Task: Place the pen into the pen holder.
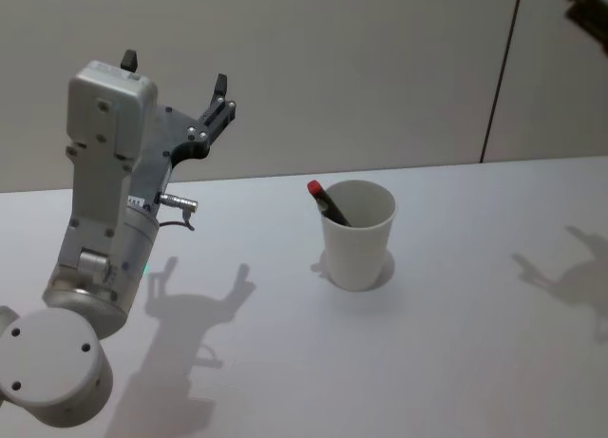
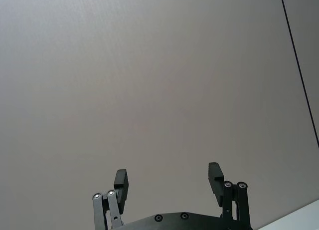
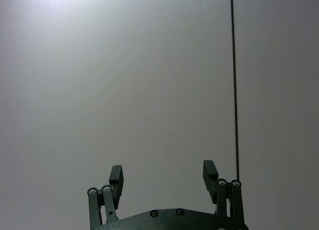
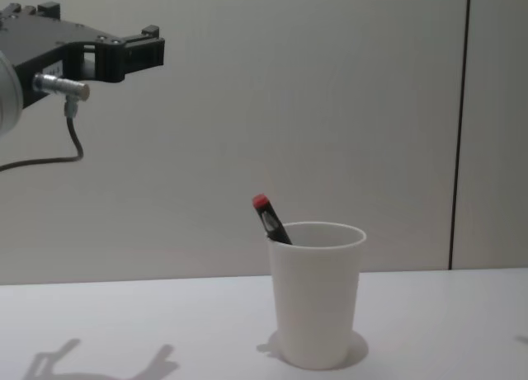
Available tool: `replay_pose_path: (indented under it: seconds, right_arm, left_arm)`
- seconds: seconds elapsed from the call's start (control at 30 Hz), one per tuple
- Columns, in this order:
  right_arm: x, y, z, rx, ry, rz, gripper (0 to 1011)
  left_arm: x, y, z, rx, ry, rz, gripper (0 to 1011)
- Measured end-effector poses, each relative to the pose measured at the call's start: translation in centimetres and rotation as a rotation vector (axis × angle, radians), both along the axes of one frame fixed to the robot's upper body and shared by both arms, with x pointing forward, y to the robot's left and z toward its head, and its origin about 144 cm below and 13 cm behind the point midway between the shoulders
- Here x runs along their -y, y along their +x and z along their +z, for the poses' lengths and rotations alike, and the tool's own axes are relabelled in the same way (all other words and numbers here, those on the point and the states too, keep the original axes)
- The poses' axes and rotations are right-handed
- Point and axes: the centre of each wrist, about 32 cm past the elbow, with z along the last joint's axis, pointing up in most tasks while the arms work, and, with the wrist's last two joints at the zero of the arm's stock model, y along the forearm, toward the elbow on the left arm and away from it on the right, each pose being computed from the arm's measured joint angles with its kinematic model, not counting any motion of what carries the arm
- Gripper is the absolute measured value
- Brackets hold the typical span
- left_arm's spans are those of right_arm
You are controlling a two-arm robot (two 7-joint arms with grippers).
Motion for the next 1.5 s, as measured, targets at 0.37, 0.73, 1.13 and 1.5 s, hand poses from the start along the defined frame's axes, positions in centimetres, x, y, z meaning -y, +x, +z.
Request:
replay_pose_path:
  seconds: [0.37, 0.73, 1.13, 1.5]
  right_arm:
    - [0.4, -0.7, 0.1, -0.002, -0.003, -0.031, 1001]
    - [-1.6, -1.7, -2.8, -0.097, -0.046, -0.068, 1001]
    - [-4.5, -3.7, -6.5, -0.225, -0.111, -0.128, 1001]
    - [-7.1, -5.8, -9.4, -0.335, -0.175, -0.191, 1001]
  left_arm:
    - [0.1, 0.3, -0.3, -0.013, 0.002, -0.016, 1001]
    - [0.8, 2.2, -2.6, -0.097, 0.020, -0.133, 1001]
    - [1.0, 4.1, -5.2, -0.197, 0.044, -0.250, 1001]
    - [1.0, 4.6, -5.8, -0.220, 0.050, -0.275, 1001]
